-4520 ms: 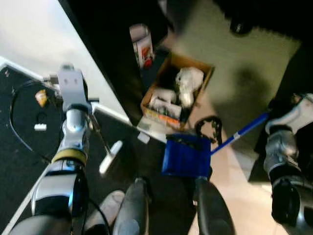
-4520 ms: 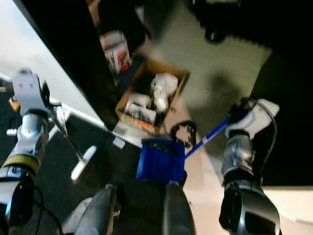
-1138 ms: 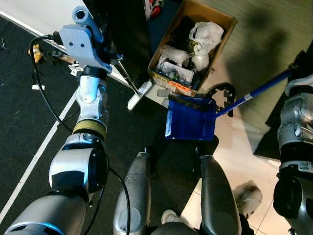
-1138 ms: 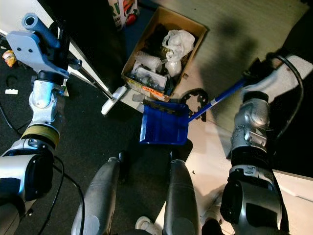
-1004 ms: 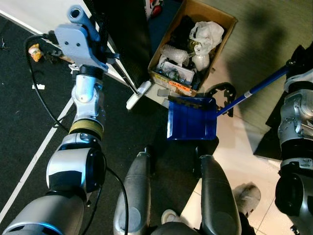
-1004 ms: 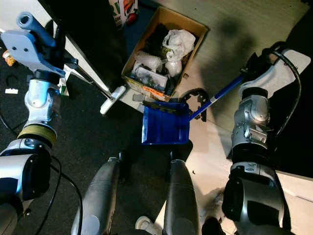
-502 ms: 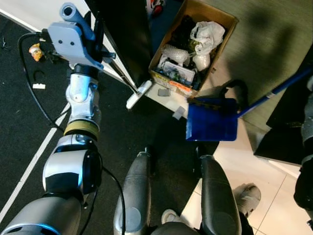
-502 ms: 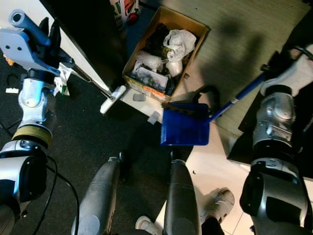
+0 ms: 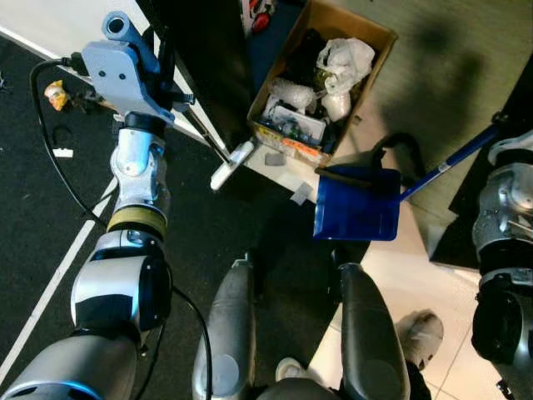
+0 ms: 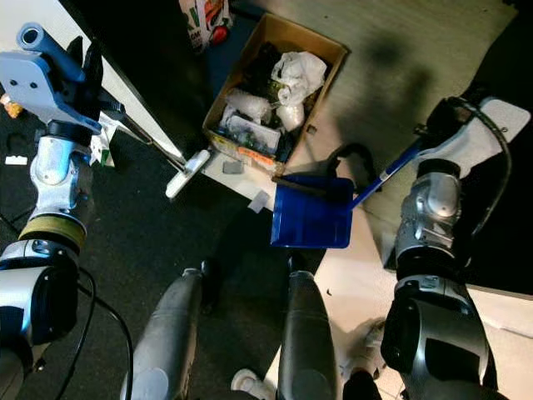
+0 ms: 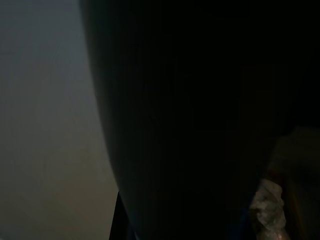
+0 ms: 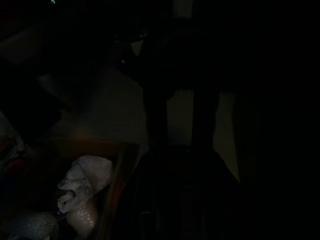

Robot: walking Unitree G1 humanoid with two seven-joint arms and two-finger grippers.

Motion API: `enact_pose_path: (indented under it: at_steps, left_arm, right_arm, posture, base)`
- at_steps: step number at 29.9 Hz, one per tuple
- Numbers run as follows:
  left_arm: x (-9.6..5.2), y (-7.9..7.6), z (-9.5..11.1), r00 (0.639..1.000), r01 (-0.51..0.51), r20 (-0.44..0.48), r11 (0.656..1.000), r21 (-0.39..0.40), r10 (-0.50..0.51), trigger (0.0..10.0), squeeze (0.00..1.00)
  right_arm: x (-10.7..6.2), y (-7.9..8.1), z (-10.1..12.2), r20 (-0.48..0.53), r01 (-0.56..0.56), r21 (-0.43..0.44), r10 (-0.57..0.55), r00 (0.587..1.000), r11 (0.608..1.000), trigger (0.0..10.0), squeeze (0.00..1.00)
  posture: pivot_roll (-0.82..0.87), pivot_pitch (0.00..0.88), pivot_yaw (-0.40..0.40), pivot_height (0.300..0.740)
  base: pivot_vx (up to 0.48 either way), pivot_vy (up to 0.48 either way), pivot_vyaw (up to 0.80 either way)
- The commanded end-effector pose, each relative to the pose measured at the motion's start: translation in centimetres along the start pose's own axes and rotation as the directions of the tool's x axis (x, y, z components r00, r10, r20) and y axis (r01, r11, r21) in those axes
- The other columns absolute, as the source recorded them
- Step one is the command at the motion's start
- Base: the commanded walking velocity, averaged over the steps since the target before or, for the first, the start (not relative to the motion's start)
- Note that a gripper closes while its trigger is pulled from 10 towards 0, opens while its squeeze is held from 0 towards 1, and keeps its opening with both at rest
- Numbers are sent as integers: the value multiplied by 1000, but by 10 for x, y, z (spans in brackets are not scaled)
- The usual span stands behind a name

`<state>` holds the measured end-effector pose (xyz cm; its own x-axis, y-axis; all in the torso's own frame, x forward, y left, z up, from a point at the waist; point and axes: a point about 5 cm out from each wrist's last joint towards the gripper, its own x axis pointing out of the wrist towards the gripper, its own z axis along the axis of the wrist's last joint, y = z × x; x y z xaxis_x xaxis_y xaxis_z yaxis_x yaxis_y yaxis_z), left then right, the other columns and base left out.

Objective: Sweep floor

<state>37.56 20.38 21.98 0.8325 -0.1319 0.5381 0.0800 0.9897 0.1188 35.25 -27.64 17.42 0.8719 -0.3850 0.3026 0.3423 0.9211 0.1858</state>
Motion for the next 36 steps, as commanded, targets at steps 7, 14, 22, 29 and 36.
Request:
enact_pose_path:
  at_steps: [7,14,22,29,36]
  left_arm:
    - [3,-33,-22,986,34,-163,999,-21,-37,10000,0]
    - [20,-78,-21,977,42,-203,995,-86,-59,10000,0]
    - [27,-158,-5,977,111,-141,943,-314,-162,10000,0]
    - [38,-249,55,974,186,19,751,-633,-226,10000,0]
    - [52,-261,88,972,222,119,643,-733,-201,10000,0]
  right_arm:
    - [-29,13,-50,-223,-5,-15,1,975,1000,10000,0]
    - [-32,18,-48,-197,-23,-33,16,980,999,10000,0]
    - [-45,9,-46,-151,-7,-66,-3,989,998,10000,0]
    - [-60,-14,-50,-166,69,-90,-84,983,993,10000,0]
    - [-60,-18,-49,-172,91,-90,-106,979,992,10000,0]
  posture:
    - [-11,464,73,731]
    - [-87,491,96,731]
    - [-142,512,117,731]
    - [-159,517,123,731]
    - [-130,515,128,731]
  base:
    - [0,0,0]
    - [0,0,0]
    - [0,0,0]
    - [0,0,0]
    - [0,0,0]
